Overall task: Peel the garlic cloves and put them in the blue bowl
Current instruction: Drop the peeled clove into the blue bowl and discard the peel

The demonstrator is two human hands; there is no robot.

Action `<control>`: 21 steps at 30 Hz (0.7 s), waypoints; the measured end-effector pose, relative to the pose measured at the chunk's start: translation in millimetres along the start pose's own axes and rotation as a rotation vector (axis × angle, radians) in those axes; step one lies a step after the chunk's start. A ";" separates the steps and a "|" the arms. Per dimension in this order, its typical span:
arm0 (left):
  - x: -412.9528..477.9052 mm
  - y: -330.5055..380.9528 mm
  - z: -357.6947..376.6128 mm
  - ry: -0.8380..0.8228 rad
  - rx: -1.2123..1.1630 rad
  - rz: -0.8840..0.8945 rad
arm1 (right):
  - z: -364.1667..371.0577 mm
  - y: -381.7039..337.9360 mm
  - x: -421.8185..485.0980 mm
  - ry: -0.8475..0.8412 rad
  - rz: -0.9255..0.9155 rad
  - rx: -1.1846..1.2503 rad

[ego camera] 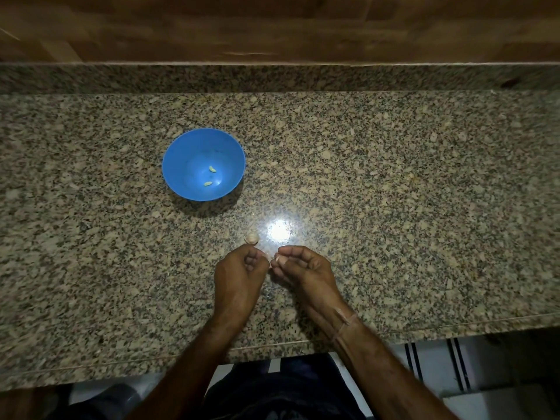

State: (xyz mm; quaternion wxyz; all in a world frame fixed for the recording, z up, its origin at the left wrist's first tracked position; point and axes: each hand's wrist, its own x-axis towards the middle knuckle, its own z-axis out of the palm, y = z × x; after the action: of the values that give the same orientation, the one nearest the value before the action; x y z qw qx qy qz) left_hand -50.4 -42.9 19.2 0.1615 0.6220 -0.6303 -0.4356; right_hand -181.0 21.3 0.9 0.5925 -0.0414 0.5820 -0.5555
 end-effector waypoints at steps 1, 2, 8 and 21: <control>0.3 -0.9 0.4 0.016 0.018 -0.005 | -1.5 -0.7 -0.1 0.003 -0.012 -0.022; 0.7 -2.3 0.9 0.027 0.028 -0.007 | -2.8 -0.7 0.0 0.009 -0.030 -0.054; 0.6 -13.2 3.1 0.055 0.072 0.133 | -4.7 -0.7 4.5 0.030 -0.117 -0.198; -0.8 -23.4 3.6 0.064 0.113 0.202 | -5.0 1.0 4.6 0.039 -0.137 -0.232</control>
State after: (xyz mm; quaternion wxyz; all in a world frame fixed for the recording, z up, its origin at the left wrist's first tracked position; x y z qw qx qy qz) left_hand -37.9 -37.3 -0.2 0.1893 0.5772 -0.7076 -0.3608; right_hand -185.4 21.5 -4.3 0.5330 -0.1386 0.6495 -0.5243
